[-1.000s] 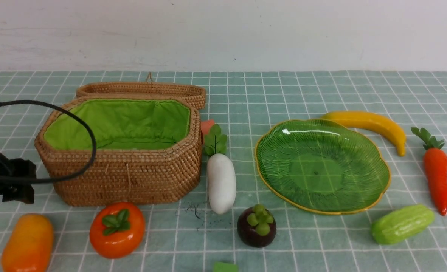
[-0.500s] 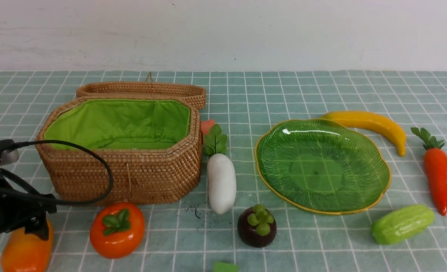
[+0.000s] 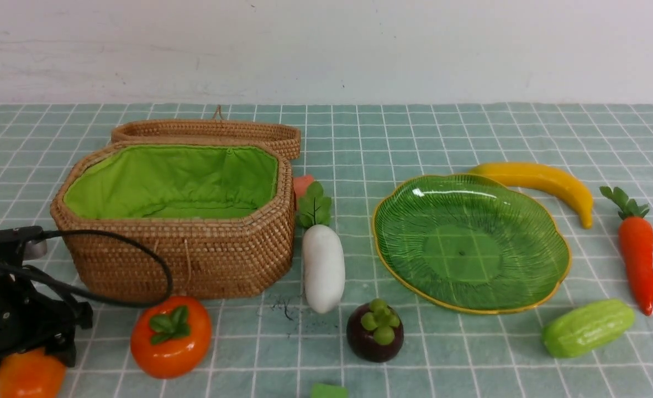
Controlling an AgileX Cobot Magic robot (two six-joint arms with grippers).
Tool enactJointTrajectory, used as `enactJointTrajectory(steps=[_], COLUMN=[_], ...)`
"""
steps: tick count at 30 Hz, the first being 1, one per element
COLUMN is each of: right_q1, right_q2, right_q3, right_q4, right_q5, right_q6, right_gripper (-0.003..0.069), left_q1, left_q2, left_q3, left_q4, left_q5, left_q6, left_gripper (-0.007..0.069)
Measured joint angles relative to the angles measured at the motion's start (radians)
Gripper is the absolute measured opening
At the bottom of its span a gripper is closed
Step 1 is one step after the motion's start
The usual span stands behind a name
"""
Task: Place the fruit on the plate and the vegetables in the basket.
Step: Grab the mango with your left arm and place it on the right plate
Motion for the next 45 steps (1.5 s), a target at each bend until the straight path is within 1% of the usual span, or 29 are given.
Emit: enactJointTrajectory(steps=[2, 4, 6, 8, 10, 11, 12, 13, 14, 15, 16, 17, 18, 19, 22, 24, 25, 27, 36, 39, 41, 42, 43, 45], right_q1=[0.0, 0.0, 0.0, 0.0, 0.0, 0.0, 0.0, 0.0, 0.0, 0.0, 0.0, 0.0, 0.0, 0.0, 0.0, 0.0, 0.0, 0.0, 0.0, 0.0, 0.0, 0.0, 0.0, 0.0], right_q2=[0.0, 0.0, 0.0, 0.0, 0.0, 0.0, 0.0, 0.0, 0.0, 0.001, 0.001, 0.001, 0.001, 0.001, 0.001, 0.001, 0.001, 0.001, 0.001, 0.001, 0.001, 0.001, 0.001, 0.001], right_q3=[0.0, 0.0, 0.0, 0.0, 0.0, 0.0, -0.006, -0.012, -0.013, -0.031, -0.044, -0.057, -0.061, -0.077, -0.085, -0.086, -0.087, -0.088, -0.088, -0.088, -0.088, -0.088, -0.088, -0.088], right_q4=[-0.001, -0.011, -0.024, -0.048, -0.091, -0.095, -0.143, -0.167, -0.179, -0.225, -0.257, -0.285, -0.295, -0.325, -0.336, -0.334, -0.329, -0.327, -0.324, -0.318, -0.305, -0.305, -0.301, -0.3], right_q5=[-0.002, -0.008, -0.018, -0.034, -0.049, -0.051, -0.052, -0.049, -0.049, -0.036, -0.027, -0.012, -0.005, 0.02, 0.048, 0.061, 0.072, 0.093, 0.107, 0.107, 0.11, 0.11, 0.11, 0.113], right_q6=[0.0, 0.007, 0.031, 0.071, 0.142, 0.149, 0.224, 0.259, 0.277, 0.334, 0.372, 0.404, 0.414, 0.448, 0.471, 0.482, 0.488, 0.492, 0.492, 0.492, 0.492, 0.492, 0.491, 0.478], right_gripper=[0.0108, 0.0108, 0.0108, 0.0108, 0.0108, 0.0108, 0.0108, 0.0108, 0.0109, 0.0111, 0.0111, 0.0112, 0.0112, 0.0115, 0.0116, 0.0118, 0.0119, 0.0119, 0.012, 0.012, 0.0122, 0.0122, 0.0123, 0.0123], left_q1=[0.0, -0.002, -0.022, -0.076, -0.18, -0.205, -0.315, -0.387, -0.416, -0.526, -0.563, -0.631, -0.641, -0.713, -0.793, -0.81, -0.819, -0.82, -0.818, -0.818, -0.818, -0.818, -0.818, -0.818], left_q2=[-0.013, -0.074, -0.156, -0.24, -0.316, -0.321, -0.344, -0.339, -0.337, -0.298, -0.268, -0.213, -0.202, -0.111, 0.073, 0.152, 0.255, 0.389, 0.818, 0.877, 0.887, 0.887, 0.882, 0.866], left_q3=[-0.009, -0.044, -0.081, -0.114, -0.15, -0.153, -0.194, -0.221, -0.227, -0.278, -0.309, -0.35, -0.368, -0.443, -0.585, -0.668, -0.755, -0.895, -1.396, -1.432, -1.442, -1.442, -1.446, -1.446], left_q4=[-0.002, -0.031, -0.073, -0.128, -0.19, -0.195, -0.234, -0.243, -0.243, -0.238, -0.229, -0.213, -0.205, -0.171, -0.12, -0.104, -0.097, -0.097, -0.093, -0.095, -0.104, -0.104, -0.104, -0.104], left_q5=[0.026, 0.096, 0.148, 0.172, 0.18, 0.18, 0.176, 0.165, 0.159, 0.124, 0.109, 0.076, 0.07, 0.027, -0.012, -0.013, -0.008, -0.001, 0.084, 0.084, 0.06, 0.059, 0.053, 0.061], left_q6=[-0.003, -0.002, 0.036, 0.093, 0.156, 0.167, 0.196, 0.205, 0.207, 0.214, 0.217, 0.218, 0.219, 0.22, 0.221, 0.221, 0.222, 0.223, 0.223, 0.223, 0.223, 0.223, 0.223, 0.223], left_gripper=[0.0564, 0.0564, 0.0564, 0.0564, 0.0564, 0.0564, 0.0564, 0.0564, 0.0564, 0.0564, 0.0564, 0.0564, 0.0564, 0.0564, 0.0564, 0.0564, 0.0564, 0.0564, 0.0564, 0.0566, 0.0621, 0.0626, 0.0652, 0.0667])
